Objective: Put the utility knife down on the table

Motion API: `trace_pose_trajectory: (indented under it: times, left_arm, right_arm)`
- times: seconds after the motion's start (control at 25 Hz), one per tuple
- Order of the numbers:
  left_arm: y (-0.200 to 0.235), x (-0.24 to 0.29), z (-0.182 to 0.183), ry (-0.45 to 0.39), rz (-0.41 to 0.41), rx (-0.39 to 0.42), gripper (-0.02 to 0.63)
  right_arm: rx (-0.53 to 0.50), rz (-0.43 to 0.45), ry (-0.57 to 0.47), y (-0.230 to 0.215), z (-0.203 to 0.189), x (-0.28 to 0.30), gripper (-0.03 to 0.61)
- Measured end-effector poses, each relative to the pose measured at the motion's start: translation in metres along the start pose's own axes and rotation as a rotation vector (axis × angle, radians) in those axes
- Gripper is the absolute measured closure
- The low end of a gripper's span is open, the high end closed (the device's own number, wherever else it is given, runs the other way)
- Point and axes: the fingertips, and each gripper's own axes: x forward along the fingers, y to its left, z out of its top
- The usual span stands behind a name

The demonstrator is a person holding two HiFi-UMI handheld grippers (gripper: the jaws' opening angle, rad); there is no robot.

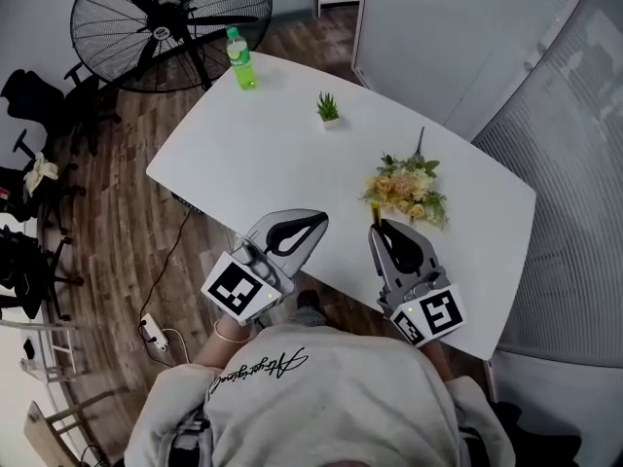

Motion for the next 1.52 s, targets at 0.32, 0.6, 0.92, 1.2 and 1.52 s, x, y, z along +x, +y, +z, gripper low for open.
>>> trace_pose_trajectory:
  times: [0.32, 0.6, 0.92, 1.2, 1.52]
  left_arm:
    - [0.036, 0.017, 0.002, -0.009, -0.06, -0.001, 0.614]
    - [0.046, 0.029, 0.002, -0.016, -0.09, 0.006, 0.614]
    - [0.044, 0.04, 0.002, -0.02, -0.05, -0.014, 0.613]
    - [0.043, 0.039, -0.001, -0.004, -0.009, -0.007, 0.614]
    - [0.042, 0.041, -0.004, -0.003, 0.0, -0.012, 0.614]
  right_arm:
    - [0.007, -0.066, -0.017, -0.021, 0.004, 0.031, 0.531]
    - [0.001, -0.101, -0.036, -0.036, 0.007, 0.039, 0.531]
    - [-0.001, -0.068, -0.02, -0.049, 0.009, 0.036, 0.531]
    - [-0.01, -0.05, -0.003, -0.056, 0.008, 0.026, 0.531]
    - [-0.007, -0.03, 0.023, -0.057, 0.0, 0.027, 0.531]
